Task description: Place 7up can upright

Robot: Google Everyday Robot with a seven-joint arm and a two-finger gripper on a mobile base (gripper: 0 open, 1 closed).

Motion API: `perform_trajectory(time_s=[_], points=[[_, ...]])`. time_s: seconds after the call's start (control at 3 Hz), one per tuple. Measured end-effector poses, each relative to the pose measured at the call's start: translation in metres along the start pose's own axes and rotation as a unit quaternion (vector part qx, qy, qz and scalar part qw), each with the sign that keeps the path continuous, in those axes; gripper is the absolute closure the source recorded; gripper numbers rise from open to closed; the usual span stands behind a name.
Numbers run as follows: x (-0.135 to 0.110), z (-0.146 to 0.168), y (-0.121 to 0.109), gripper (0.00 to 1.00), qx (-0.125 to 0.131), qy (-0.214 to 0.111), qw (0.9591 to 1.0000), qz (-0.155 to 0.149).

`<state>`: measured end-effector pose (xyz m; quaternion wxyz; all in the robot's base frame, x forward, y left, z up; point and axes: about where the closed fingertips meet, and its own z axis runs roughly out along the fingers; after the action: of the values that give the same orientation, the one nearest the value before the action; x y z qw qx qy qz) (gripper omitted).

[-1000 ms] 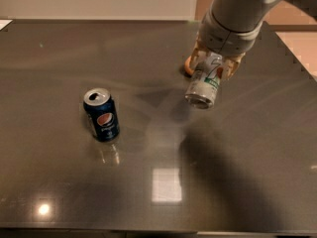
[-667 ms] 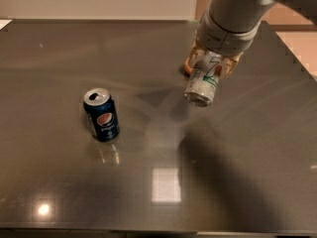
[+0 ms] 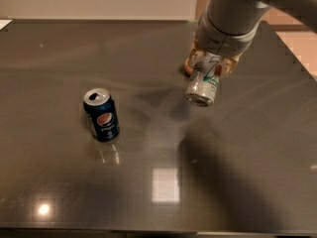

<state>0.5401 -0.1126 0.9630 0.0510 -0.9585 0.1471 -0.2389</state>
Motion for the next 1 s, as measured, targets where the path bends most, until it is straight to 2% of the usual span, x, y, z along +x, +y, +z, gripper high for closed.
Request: perform_trajectory(time_s=[0.33,0.67,1.0], points=[[-0.004,0.004,0.002,1.0,0.006,0.023,0.9986,-0.047],[-0.008,0.014,0.003,1.0,0.034,0.046,0.9925,-0.107],[-0.008,0.019,-0.001,1.0,0.079,0.061,0.9815,-0.163]])
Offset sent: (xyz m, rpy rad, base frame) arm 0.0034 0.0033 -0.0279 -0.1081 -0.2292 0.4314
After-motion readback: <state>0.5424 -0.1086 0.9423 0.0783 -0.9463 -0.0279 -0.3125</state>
